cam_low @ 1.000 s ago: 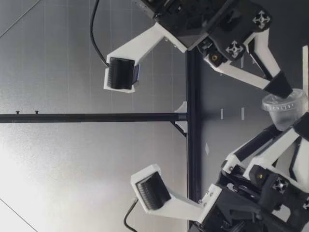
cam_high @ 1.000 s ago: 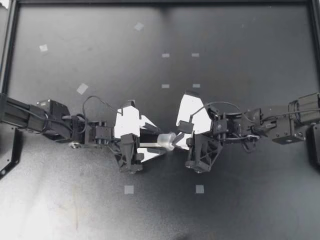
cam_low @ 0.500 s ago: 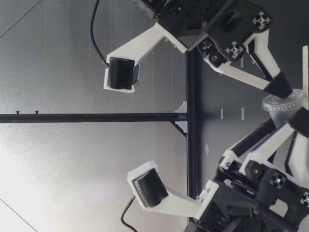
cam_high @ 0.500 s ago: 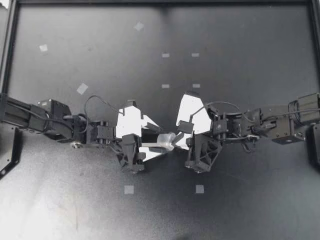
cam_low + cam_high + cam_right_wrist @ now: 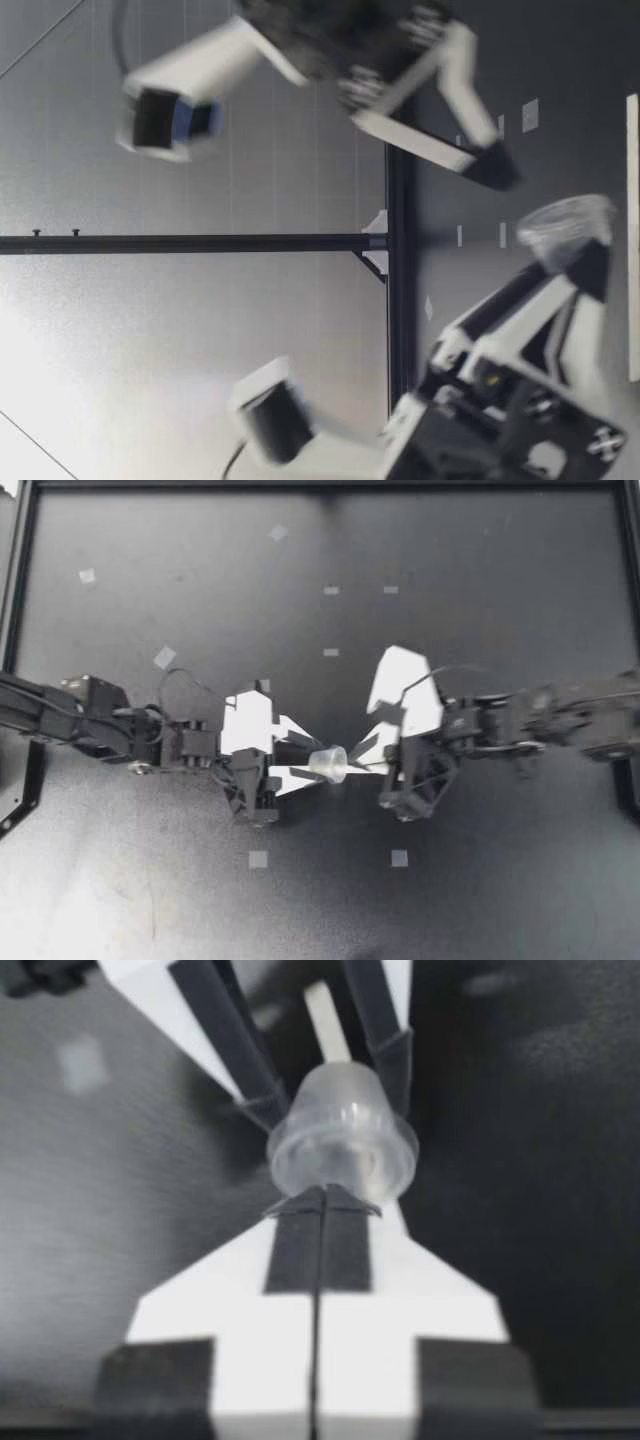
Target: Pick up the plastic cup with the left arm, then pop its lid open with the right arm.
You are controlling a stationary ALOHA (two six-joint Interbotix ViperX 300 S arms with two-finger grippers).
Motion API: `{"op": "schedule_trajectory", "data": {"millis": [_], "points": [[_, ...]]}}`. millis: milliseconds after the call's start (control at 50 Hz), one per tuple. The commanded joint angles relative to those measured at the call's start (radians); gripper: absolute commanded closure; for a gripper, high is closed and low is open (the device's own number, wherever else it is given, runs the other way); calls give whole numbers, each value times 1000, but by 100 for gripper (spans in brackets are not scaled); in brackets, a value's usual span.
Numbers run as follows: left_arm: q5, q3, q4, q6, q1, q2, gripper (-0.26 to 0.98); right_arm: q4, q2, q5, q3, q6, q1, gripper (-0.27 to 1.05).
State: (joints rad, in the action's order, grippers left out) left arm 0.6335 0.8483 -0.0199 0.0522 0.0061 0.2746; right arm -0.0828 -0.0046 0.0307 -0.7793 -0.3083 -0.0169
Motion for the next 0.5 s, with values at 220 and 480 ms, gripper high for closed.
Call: {"op": "schedule_trajectory", "data": {"millis": [220, 480], "points": [[448, 114, -94, -74, 3, -144, 62, -20, -183, 383, -206, -448, 5, 5], [719, 130, -110, -80, 2, -152, 62, 9, 14, 1183, -279, -807, 11, 9]]}}
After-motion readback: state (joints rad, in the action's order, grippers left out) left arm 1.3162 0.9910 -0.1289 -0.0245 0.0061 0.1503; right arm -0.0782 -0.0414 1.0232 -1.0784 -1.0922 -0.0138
